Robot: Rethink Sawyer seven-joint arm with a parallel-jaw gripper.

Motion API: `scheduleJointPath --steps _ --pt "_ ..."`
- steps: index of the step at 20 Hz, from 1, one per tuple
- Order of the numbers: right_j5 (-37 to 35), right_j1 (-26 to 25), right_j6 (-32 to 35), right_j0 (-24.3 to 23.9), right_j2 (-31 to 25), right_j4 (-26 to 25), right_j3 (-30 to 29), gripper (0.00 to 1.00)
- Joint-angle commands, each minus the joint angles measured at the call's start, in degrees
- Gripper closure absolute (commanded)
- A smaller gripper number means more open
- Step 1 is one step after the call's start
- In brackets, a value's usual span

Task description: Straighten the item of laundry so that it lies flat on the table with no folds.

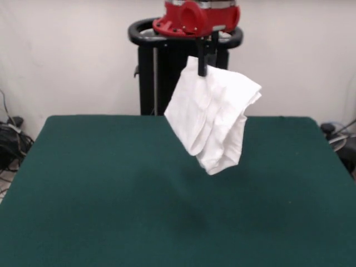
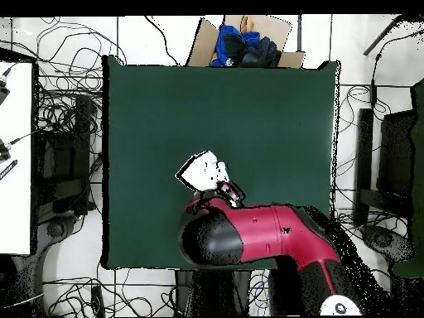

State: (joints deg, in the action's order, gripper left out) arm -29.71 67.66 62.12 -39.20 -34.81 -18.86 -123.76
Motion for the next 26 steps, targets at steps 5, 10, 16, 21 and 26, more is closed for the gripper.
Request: scheduleJointPath --steps 5,10,16,21,26 --pt "-1.8 -7.1 4.5 5.3 1.5 -6.6 6.2 1.00" --pt "1.0 -8.2 3.0 5.0 -0.3 -7.6 6.0 1.00" --pt "4.3 -12.2 5.5 7.0 2.4 -12.8 7.0 1.00" --pt "4.2 -14.0 7.8 8.8 3.7 -14.0 7.7 1.00" --pt "-1.1 -10.7 8.7 9.4 3.7 -10.9 7.3 1.00"
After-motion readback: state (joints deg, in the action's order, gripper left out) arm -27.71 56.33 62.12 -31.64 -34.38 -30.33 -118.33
